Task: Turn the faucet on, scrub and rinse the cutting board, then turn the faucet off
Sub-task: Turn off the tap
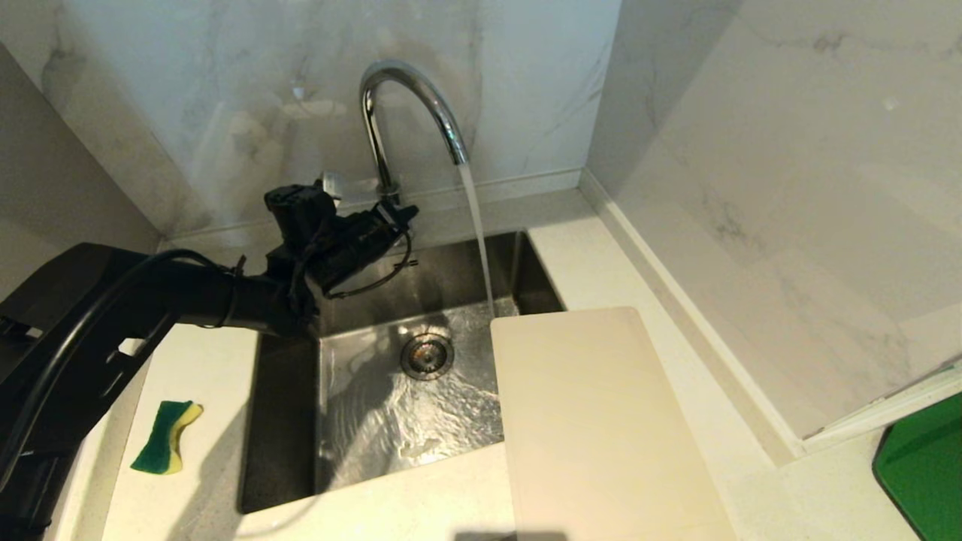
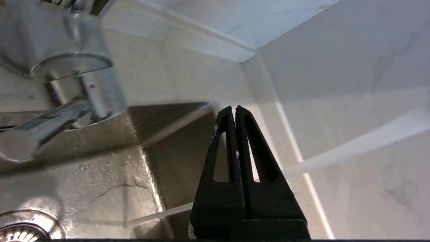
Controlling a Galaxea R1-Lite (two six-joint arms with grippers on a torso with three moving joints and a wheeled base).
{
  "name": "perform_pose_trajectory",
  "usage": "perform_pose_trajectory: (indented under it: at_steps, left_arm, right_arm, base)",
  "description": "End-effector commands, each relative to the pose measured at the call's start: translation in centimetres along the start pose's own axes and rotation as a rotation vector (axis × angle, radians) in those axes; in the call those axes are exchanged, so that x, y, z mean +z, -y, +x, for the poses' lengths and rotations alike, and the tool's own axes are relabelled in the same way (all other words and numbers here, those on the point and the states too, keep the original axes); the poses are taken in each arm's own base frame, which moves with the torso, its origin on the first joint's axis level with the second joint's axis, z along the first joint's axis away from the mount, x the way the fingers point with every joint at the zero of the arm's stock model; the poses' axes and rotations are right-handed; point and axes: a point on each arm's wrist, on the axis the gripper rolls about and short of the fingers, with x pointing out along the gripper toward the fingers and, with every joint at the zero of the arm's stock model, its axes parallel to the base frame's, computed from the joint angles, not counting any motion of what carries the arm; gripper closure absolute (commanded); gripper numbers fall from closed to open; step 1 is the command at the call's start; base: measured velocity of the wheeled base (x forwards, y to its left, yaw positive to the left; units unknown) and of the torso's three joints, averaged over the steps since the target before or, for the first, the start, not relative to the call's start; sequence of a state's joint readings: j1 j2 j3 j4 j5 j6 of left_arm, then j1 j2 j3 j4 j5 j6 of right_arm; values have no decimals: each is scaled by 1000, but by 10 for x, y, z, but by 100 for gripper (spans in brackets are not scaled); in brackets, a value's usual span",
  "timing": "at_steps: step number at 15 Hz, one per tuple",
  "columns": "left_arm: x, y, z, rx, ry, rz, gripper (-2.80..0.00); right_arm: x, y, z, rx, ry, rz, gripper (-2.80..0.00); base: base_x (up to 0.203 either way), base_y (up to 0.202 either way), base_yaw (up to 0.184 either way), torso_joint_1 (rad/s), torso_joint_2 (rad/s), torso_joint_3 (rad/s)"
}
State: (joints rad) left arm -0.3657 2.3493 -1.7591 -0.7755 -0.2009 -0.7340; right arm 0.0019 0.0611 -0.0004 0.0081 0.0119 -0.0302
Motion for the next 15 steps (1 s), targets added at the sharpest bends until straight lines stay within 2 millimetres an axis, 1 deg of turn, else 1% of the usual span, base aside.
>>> perform_pose_trajectory:
  at_steps: [1,2,7,10,15]
  left_arm:
    - [1,-17,2,19,7,1,0]
    - [3,-19,2,21,12,2,0]
    - [4,-40,3,53,19,4,0]
    - [8,-51,2,72,33,9,0]
    - [14,-56,1,79,47,14,0]
  right_arm:
    - [0,0,0,1,-5,0,0]
    - [0,0,1,2,-10,0,0]
    - [0,0,1,2,-10,0,0]
    - [0,0,1,1,-12,0,0]
    - [0,0,1,2,-10,0,0]
  base:
    - [0,0,0,0,0,0]
    - [0,0,0,0,0,0]
    - [0,0,0,0,0,0]
    - [0,0,0,0,0,0]
    - [0,0,0,0,0,0]
